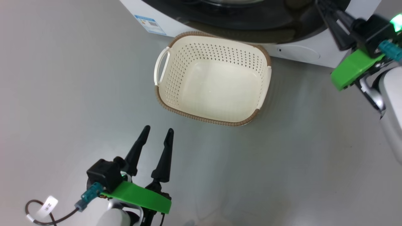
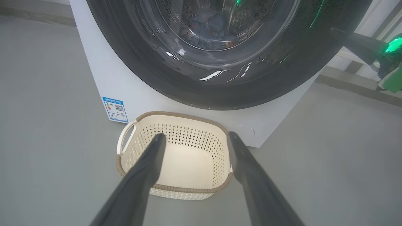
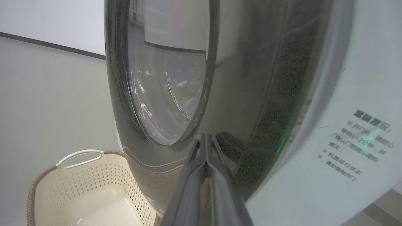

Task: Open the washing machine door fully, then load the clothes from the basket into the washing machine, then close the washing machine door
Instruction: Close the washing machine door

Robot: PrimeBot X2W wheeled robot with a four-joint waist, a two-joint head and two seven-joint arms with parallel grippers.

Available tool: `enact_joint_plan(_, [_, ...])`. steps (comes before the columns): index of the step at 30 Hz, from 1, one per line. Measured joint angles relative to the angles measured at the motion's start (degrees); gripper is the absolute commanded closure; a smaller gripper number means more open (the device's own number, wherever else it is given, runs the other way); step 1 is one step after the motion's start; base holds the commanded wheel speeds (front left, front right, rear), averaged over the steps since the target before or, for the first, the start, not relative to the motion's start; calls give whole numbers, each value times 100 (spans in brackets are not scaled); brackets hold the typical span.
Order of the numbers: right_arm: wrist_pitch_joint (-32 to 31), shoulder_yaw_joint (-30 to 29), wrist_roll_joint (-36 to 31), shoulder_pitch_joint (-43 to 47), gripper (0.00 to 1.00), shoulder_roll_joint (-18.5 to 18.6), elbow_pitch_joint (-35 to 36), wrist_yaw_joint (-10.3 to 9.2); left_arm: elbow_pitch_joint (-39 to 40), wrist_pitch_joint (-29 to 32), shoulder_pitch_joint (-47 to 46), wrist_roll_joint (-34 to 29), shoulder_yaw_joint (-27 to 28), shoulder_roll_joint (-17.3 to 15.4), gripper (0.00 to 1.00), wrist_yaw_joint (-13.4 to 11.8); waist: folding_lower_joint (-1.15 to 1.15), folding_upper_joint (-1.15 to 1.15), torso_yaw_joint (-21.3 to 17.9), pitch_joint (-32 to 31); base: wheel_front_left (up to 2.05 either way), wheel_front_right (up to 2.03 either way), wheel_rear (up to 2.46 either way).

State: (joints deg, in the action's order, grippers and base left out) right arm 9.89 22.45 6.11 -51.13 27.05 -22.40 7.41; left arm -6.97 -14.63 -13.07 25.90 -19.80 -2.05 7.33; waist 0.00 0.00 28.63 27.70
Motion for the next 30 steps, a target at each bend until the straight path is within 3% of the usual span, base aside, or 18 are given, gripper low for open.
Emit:
enact_joint_plan(11, [8,114,62,-796,100,246,-513,26,-11,0,-138,25,-222,31,0,0,0,0,209,303,0,0,0])
enact_joint_plan(30, [328,42,-67,-1030,100,9,-1084,63,-52,0,-137,73,-225,36,0,0,0,0,176,154,0,0,0])
